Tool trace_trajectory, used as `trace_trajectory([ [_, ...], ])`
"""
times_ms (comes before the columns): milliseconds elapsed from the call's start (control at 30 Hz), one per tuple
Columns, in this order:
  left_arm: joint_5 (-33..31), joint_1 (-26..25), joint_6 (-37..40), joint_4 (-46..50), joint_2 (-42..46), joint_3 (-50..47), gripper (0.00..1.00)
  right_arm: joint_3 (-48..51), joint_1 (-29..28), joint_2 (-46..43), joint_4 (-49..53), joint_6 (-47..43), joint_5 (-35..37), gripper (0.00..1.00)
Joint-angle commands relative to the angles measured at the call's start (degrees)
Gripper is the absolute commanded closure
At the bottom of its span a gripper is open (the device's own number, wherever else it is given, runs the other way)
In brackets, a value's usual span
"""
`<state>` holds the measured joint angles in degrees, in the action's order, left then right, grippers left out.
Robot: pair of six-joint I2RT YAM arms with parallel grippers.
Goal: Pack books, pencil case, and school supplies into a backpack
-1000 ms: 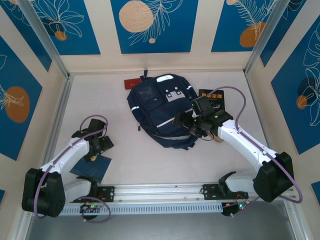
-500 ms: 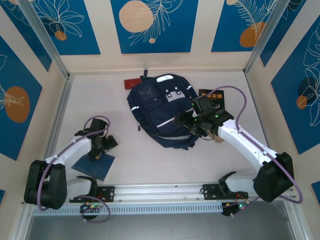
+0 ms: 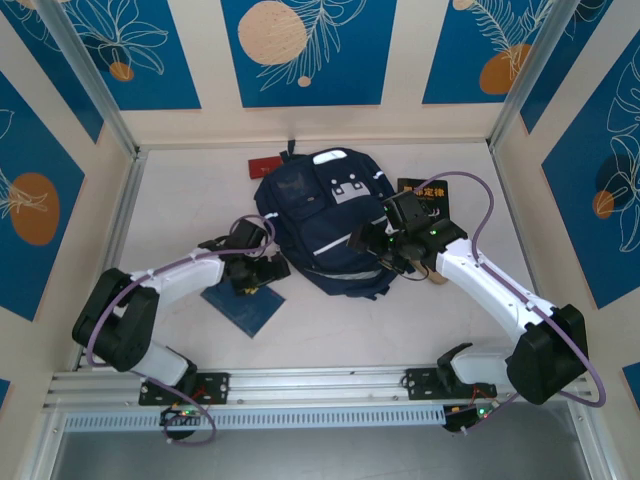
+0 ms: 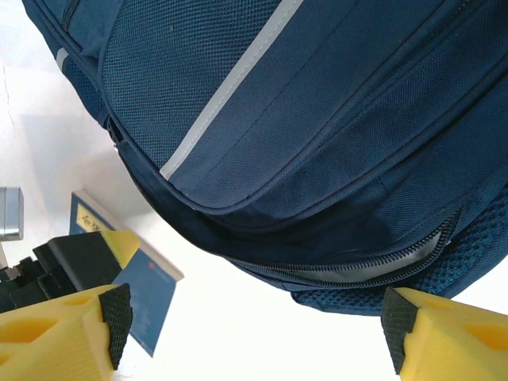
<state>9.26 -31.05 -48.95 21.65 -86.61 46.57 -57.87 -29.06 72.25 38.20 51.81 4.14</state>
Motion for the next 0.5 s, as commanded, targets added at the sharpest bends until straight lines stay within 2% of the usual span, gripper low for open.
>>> trace_trajectory([
  [0,6.15,-0.86,1.64,-2.29,-1.9,2.16,0.09,-1.01,-1.83,1.12,0.4,-2.31,0.02,0.18],
  [200,3.34,1.51,4.22,3.74,2.24,4.93,0.09,-8.25,-9.11,8.51,3.24,-8.59,2.37,0.21],
  [467,2.46,11.23,1.42,4.33,14.62,-5.69,0.09,-19.6,-21.38,23.42,5.81,-14.29,5.96,0.25],
])
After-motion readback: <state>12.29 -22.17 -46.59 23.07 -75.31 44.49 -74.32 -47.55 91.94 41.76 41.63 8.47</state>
